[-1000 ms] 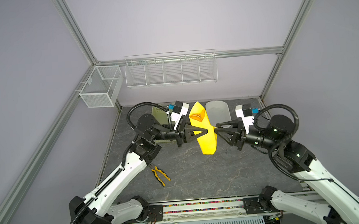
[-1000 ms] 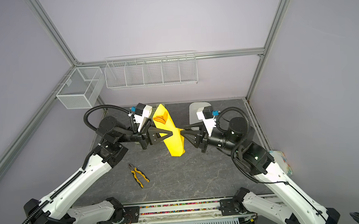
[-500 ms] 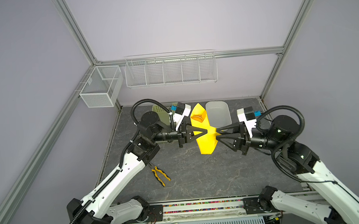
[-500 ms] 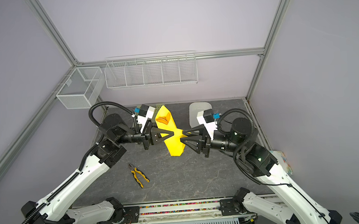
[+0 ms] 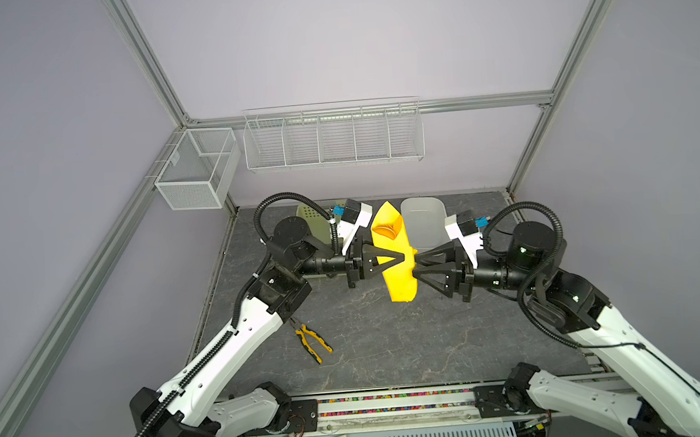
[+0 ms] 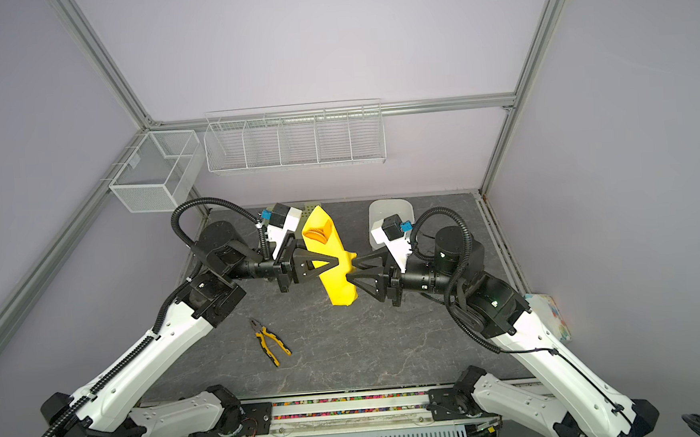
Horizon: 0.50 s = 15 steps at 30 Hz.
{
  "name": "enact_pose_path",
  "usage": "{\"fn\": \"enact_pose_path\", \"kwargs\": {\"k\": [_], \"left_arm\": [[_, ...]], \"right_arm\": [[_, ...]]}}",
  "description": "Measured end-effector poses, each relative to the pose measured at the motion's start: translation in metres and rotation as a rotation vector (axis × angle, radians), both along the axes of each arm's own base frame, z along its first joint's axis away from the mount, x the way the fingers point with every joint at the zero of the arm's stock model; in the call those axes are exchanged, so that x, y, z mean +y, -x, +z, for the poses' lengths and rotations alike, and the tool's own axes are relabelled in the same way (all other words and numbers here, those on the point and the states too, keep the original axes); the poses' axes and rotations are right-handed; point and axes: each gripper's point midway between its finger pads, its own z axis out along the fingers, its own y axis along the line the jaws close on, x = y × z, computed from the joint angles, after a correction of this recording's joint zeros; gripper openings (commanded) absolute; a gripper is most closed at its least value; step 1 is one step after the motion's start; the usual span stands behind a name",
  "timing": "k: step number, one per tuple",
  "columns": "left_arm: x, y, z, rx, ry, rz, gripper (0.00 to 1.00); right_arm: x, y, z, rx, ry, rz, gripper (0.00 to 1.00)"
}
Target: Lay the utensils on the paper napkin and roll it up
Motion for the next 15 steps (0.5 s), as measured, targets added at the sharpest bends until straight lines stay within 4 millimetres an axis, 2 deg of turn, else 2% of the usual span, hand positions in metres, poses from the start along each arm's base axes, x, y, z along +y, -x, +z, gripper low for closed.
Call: {"fn": "enact_pose_path", "kwargs": {"k": [12,15], "left_arm": [[-0.002,0.002,0.006,0.009,0.025,-0.035,0.12],[-0.002,0.003,0.008,0.013,0.029,-0.043,0.12]], "right_arm": [[0.016,0.006,0.0,-0.001,-0.011,0.069,0.41],[0.02,0.009,0.0,-0.002,-0.013,0.084,0.34]]}}
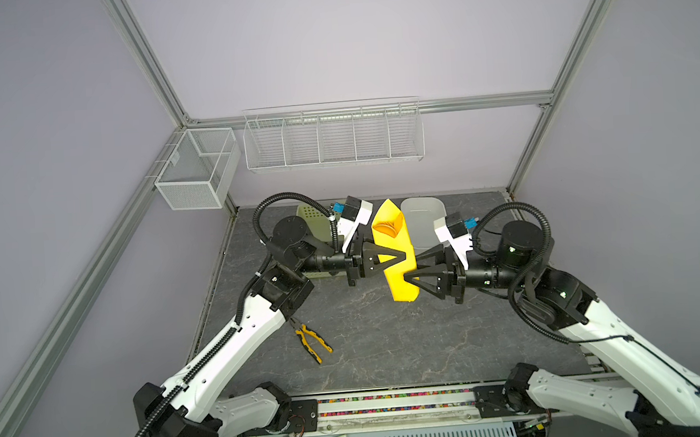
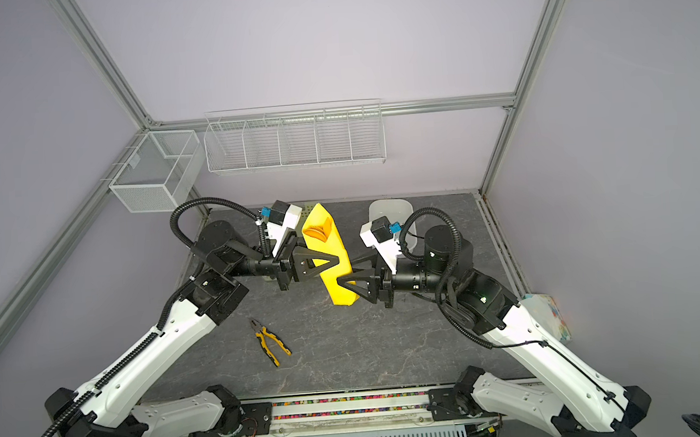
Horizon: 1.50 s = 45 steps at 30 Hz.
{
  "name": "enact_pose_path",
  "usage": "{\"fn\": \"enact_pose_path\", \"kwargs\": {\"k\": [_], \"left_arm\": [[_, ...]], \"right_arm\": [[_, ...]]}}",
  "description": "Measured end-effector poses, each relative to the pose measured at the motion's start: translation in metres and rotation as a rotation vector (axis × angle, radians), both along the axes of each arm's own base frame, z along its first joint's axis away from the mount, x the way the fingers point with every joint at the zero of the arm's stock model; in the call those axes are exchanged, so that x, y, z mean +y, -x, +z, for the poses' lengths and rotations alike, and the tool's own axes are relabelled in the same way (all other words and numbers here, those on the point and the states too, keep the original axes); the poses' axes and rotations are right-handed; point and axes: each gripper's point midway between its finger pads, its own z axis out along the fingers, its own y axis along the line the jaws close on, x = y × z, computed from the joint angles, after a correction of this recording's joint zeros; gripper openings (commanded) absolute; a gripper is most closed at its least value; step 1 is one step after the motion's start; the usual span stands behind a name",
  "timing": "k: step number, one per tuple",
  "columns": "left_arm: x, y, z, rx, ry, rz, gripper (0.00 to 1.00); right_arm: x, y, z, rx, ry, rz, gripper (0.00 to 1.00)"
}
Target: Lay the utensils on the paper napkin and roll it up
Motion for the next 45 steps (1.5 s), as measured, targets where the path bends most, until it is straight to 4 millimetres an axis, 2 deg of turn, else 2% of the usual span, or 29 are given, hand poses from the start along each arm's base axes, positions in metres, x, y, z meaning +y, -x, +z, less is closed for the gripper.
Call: {"fn": "enact_pose_path", "kwargs": {"k": [8,11,13,18,23,27,31,36,45], "left_arm": [[0.0,0.004,0.002,0.002,0.004,-0.03,0.12],[0.001,0.006,0.002,0.002,0.004,-0.039,0.14],[0.001,0.006,0.002,0.002,0.005,-0.04,0.19],[0.001,0.002,0.004,0.012,0.013,-0.01,0.43],[0.006,0.003,0.005,0.02,0.036,0.022,0.52],[0.009,0.007,0.006,0.03,0.057,0.016,0.5],[0.008,0.012,0.006,0.043,0.067,-0.012,0.47],[0.006,0.018,0.008,0.041,0.074,-0.043,0.38],[0.004,0.016,0.004,0.041,0.065,-0.047,0.2]], "right_arm": [[0.004,0.001,0.001,-0.002,-0.005,0.011,0.22],[0.006,0.002,0.0,0.0,-0.003,0.016,0.14],[0.007,0.001,-0.001,0.001,-0.003,0.017,0.08],[0.007,0.002,0.003,-0.015,-0.014,0.009,0.07],[-0.003,0.007,0.018,-0.069,-0.066,-0.018,0.07],[-0.009,0.011,0.032,-0.11,-0.109,-0.026,0.07],[-0.01,0.012,0.037,-0.124,-0.125,-0.028,0.07],[-0.009,0.011,0.038,-0.131,-0.133,-0.023,0.07],[-0.008,0.009,0.036,-0.125,-0.126,-0.031,0.07]]}}
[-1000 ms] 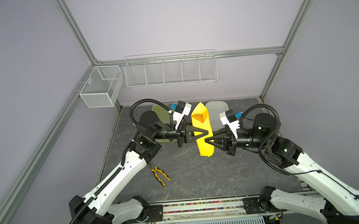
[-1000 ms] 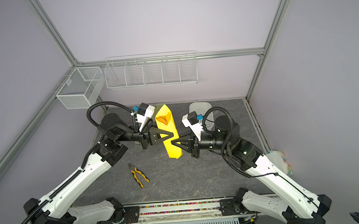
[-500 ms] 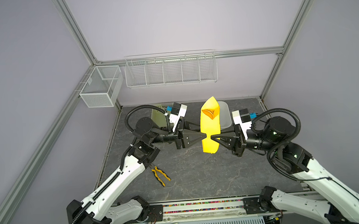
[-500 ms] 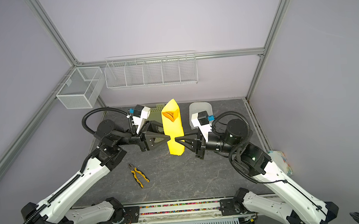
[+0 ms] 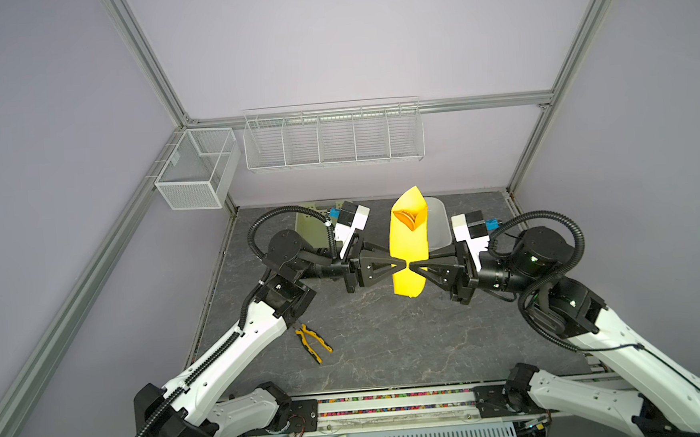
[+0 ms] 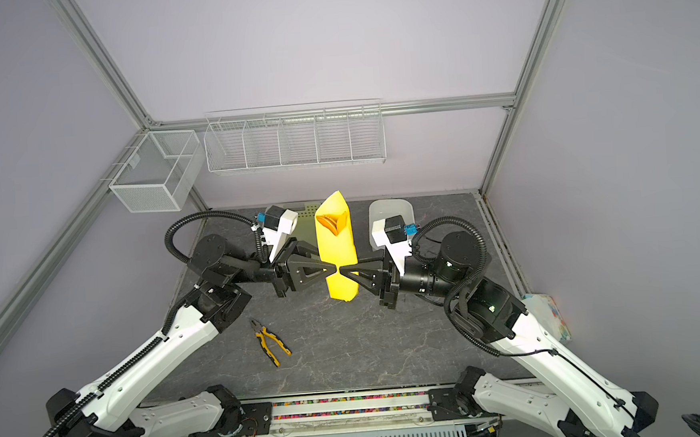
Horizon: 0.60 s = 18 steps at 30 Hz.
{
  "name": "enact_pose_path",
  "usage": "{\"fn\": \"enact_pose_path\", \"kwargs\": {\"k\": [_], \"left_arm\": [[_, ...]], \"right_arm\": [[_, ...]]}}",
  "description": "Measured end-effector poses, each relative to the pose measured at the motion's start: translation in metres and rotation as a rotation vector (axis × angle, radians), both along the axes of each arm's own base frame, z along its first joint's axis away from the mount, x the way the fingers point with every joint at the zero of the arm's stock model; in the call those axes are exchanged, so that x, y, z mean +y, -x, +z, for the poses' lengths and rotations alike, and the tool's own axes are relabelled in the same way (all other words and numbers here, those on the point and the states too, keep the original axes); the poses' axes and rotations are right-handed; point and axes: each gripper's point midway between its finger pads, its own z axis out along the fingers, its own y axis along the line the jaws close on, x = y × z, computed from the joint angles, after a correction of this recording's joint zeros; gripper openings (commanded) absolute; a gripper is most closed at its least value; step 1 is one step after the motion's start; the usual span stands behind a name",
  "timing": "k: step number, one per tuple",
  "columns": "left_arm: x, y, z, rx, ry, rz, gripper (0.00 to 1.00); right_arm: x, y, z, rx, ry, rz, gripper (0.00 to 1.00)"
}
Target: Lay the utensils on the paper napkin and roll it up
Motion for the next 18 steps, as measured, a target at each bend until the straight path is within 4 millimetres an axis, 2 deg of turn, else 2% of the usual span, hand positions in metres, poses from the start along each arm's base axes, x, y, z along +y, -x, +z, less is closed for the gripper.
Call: {"fn": "enact_pose_path", "kwargs": {"k": [5,10,12,14,18], "left_arm": [[0.0002,0.001,-0.0009,-0.016,-0.002,-0.002,0.08],[0.0003,0.0008,-0.0023,-0.027,-0.007,0.004,0.03],[0.0005,0.0001,-0.0035,-0.03,-0.011,0.014,0.02],[0.0009,-0.0005,-0.0046,-0.033,-0.017,0.024,0.02],[0.0018,-0.0011,-0.0076,-0.037,-0.032,0.042,0.01]], "right_arm": [[0.0003,-0.0013,-0.002,0.006,0.006,-0.005,0.07],[0.0003,-0.0022,-0.0038,0.012,0.012,-0.009,0.07],[0.0003,-0.0027,-0.0048,0.016,0.015,-0.012,0.11],[0.0002,-0.0036,-0.0063,0.018,0.021,-0.017,0.22],[-0.0005,-0.0049,-0.0089,0.027,0.029,-0.028,0.3]]}}
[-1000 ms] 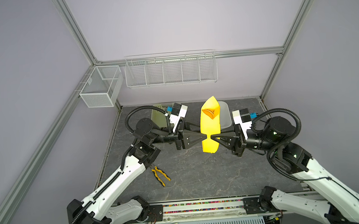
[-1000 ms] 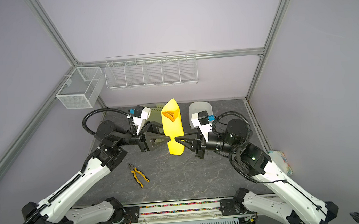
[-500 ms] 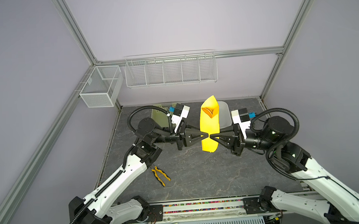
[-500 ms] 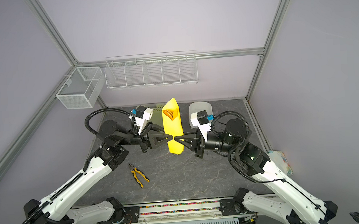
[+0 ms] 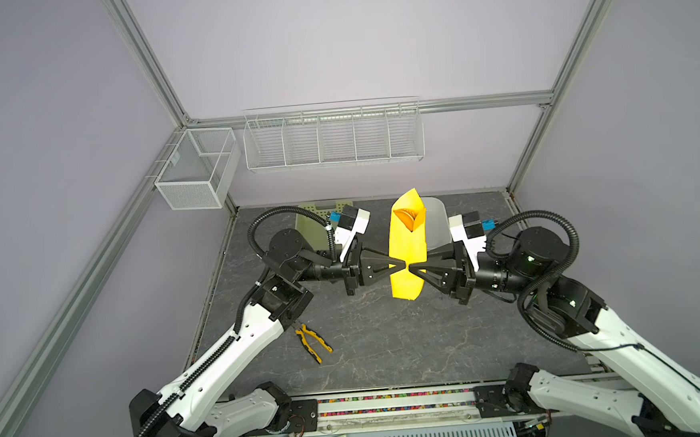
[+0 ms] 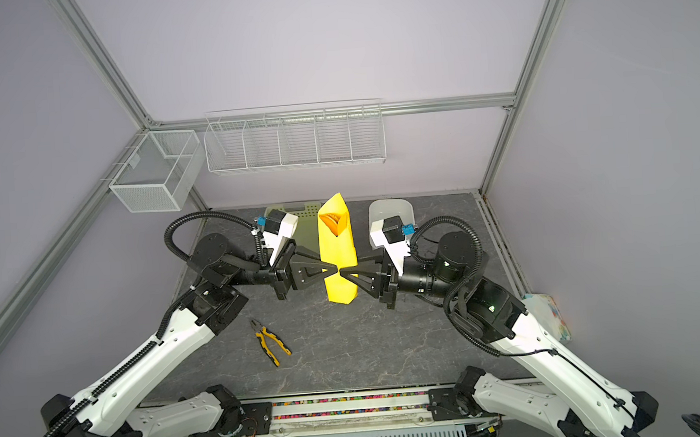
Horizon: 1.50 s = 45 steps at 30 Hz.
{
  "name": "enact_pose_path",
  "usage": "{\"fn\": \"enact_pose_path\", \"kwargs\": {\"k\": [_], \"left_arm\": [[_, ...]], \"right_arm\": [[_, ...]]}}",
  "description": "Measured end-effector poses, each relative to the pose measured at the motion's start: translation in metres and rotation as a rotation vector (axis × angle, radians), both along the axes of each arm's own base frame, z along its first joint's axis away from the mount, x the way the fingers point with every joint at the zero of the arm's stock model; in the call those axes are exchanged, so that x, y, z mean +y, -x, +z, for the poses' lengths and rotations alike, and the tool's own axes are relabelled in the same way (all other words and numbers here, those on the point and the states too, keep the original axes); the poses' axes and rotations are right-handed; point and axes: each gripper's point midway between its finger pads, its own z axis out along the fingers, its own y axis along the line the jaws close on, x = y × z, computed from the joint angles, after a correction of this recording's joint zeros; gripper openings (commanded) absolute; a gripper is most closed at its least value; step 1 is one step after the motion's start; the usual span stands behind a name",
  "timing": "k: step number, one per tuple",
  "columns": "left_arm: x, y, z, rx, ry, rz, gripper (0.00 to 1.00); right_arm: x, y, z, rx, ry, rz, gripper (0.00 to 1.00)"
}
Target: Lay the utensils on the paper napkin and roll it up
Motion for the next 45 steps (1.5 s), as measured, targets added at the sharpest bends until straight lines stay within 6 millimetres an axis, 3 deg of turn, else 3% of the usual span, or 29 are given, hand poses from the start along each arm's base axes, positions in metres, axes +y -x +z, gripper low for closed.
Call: {"fn": "enact_pose_path", "kwargs": {"k": [8,12,24,38,45], "left_arm": [[0.0,-0.004,-0.005,-0.007,-0.03,0.041,0.01],[0.0,-0.011,-0.007,-0.011,-0.063,0.085,0.0],[0.02,-0.059,-0.026,0.042,-0.17,0.246,0.0],[0.019,-0.052,-0.018,0.055,-0.116,0.189,0.0],[0.019,-0.05,-0.014,0.055,-0.098,0.173,0.0]], "right_arm": [[-0.011,-0.001,-0.004,0.005,0.023,-0.055,0.44],[-0.021,-0.001,-0.004,-0.004,0.032,-0.103,0.45],[-0.033,-0.018,-0.024,0.029,0.11,-0.227,0.44],[0.002,-0.033,-0.03,0.084,0.086,-0.135,0.42],[0.007,-0.034,-0.024,0.078,0.059,-0.116,0.42]]}}
